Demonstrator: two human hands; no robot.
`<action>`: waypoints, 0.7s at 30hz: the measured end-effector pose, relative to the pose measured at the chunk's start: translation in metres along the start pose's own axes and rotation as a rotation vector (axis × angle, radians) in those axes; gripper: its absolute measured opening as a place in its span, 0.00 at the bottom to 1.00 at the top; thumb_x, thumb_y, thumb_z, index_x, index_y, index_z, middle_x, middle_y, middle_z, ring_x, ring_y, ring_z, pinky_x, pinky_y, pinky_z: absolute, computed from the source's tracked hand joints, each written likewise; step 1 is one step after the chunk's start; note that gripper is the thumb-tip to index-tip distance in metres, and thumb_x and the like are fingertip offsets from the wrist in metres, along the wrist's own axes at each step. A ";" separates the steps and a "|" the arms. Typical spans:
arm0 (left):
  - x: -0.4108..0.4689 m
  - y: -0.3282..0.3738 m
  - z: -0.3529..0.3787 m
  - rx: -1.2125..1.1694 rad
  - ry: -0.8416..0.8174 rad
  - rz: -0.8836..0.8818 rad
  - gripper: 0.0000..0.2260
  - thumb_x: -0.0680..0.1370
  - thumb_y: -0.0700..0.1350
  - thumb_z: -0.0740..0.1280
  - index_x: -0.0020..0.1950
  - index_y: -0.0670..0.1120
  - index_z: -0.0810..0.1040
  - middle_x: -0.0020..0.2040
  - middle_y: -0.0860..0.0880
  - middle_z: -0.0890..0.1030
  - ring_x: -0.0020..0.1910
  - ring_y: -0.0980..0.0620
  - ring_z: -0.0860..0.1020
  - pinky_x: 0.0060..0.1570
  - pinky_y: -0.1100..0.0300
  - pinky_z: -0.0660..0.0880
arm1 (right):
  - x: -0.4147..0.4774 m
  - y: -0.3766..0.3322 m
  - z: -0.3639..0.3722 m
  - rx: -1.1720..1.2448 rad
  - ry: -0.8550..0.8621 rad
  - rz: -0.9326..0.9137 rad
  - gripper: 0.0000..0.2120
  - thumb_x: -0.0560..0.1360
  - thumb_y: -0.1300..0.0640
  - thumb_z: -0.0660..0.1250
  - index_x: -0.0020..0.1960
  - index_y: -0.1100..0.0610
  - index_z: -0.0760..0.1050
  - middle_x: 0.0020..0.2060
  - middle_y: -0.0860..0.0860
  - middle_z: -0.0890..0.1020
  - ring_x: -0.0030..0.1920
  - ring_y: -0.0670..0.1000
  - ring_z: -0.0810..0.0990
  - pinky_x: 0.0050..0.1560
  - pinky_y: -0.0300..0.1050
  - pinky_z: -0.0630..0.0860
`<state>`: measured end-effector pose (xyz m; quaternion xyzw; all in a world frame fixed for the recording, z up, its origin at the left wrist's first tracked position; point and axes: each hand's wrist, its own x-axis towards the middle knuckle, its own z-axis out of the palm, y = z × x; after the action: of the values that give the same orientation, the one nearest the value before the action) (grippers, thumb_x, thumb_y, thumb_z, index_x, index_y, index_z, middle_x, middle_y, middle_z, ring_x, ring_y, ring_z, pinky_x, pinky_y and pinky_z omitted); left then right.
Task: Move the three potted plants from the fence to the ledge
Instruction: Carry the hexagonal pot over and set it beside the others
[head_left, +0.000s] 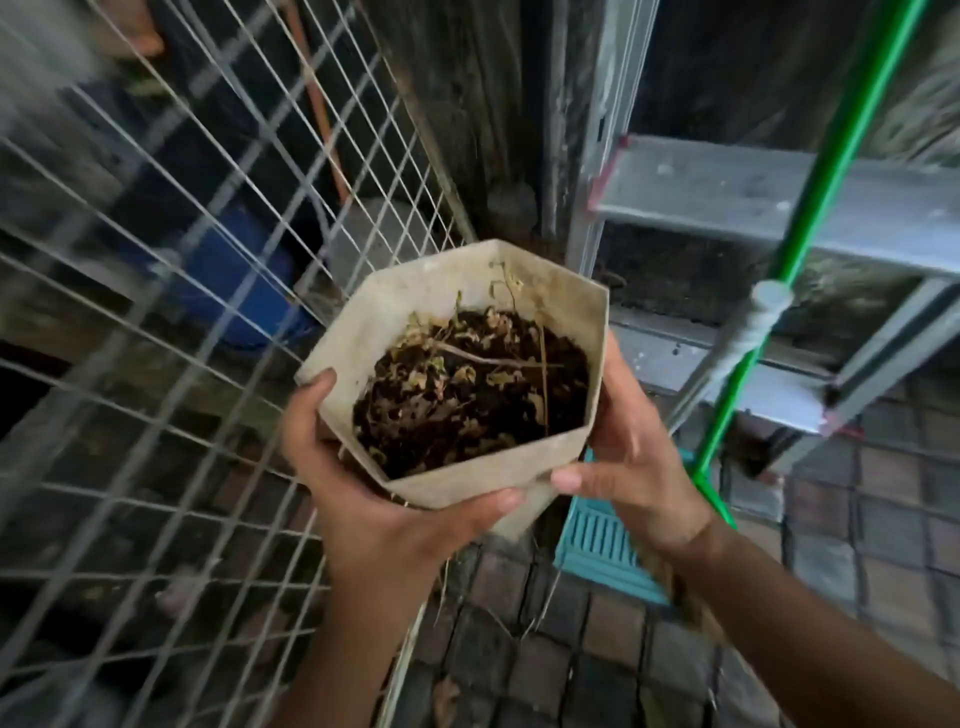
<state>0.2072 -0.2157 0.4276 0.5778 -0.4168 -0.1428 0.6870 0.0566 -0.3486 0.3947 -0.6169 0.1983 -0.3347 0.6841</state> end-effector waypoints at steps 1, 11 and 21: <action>0.010 0.038 -0.002 0.001 -0.007 0.009 0.52 0.59 0.46 0.85 0.74 0.50 0.56 0.75 0.57 0.69 0.74 0.53 0.73 0.67 0.54 0.78 | 0.000 -0.040 0.008 -0.001 -0.011 -0.024 0.53 0.64 0.62 0.77 0.83 0.60 0.55 0.78 0.62 0.69 0.77 0.61 0.70 0.76 0.58 0.71; 0.088 0.408 -0.036 0.077 -0.008 0.056 0.56 0.63 0.39 0.87 0.79 0.38 0.51 0.78 0.39 0.68 0.75 0.46 0.74 0.66 0.51 0.80 | -0.015 -0.406 0.115 0.105 -0.057 -0.137 0.45 0.73 0.58 0.75 0.81 0.51 0.53 0.72 0.48 0.75 0.73 0.50 0.75 0.70 0.48 0.75; 0.034 0.593 -0.041 0.057 0.285 0.198 0.53 0.60 0.56 0.88 0.77 0.56 0.61 0.72 0.61 0.76 0.70 0.55 0.79 0.59 0.58 0.82 | -0.079 -0.574 0.162 0.072 -0.171 -0.327 0.49 0.72 0.48 0.81 0.83 0.49 0.56 0.75 0.54 0.73 0.75 0.59 0.74 0.72 0.62 0.75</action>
<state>0.0886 -0.0384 0.9833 0.5676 -0.3739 0.0210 0.7332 -0.0099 -0.1865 0.9699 -0.6425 0.0243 -0.3947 0.6564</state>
